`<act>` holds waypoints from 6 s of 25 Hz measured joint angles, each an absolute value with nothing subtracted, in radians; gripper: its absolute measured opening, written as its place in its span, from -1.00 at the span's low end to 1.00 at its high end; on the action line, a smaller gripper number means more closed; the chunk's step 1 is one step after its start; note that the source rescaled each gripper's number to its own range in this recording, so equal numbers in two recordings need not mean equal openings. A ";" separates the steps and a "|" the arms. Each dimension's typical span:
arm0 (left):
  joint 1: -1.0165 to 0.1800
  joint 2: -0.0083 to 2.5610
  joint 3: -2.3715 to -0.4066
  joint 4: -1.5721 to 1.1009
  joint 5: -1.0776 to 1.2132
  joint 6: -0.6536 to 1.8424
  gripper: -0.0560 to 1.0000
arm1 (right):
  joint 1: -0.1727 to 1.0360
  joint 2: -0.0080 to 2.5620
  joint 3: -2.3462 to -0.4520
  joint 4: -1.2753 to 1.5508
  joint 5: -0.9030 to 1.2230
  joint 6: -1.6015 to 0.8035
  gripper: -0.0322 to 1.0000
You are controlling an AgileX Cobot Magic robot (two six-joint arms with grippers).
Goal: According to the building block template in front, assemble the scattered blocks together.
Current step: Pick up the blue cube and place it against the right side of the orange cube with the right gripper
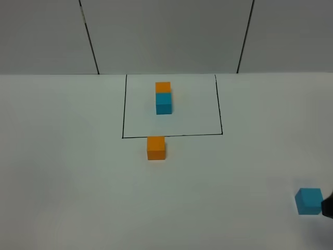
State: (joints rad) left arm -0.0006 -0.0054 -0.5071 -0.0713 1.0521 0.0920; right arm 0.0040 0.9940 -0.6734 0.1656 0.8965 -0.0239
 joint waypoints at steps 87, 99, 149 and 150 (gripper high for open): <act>-0.001 -0.005 -0.507 -0.071 1.051 0.092 0.47 | 0.557 2.262 -1.853 -0.060 1.080 -0.922 -0.94; -0.001 -0.005 -0.507 -0.071 1.051 0.092 0.47 | 0.560 2.403 -2.066 0.033 1.178 -0.923 -0.94; -0.001 -0.005 -0.507 -0.071 1.051 0.093 0.47 | 0.571 2.474 -2.121 0.101 1.151 -0.954 -0.94; -0.001 -0.005 -0.507 -0.071 1.051 0.093 0.47 | 0.571 2.474 -2.121 0.101 1.152 -0.954 -0.94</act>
State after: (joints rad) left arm -0.0006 -0.0054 -0.5071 -0.0713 1.0511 0.0934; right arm 0.5706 2.4743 -2.1213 0.1014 1.1518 -0.9544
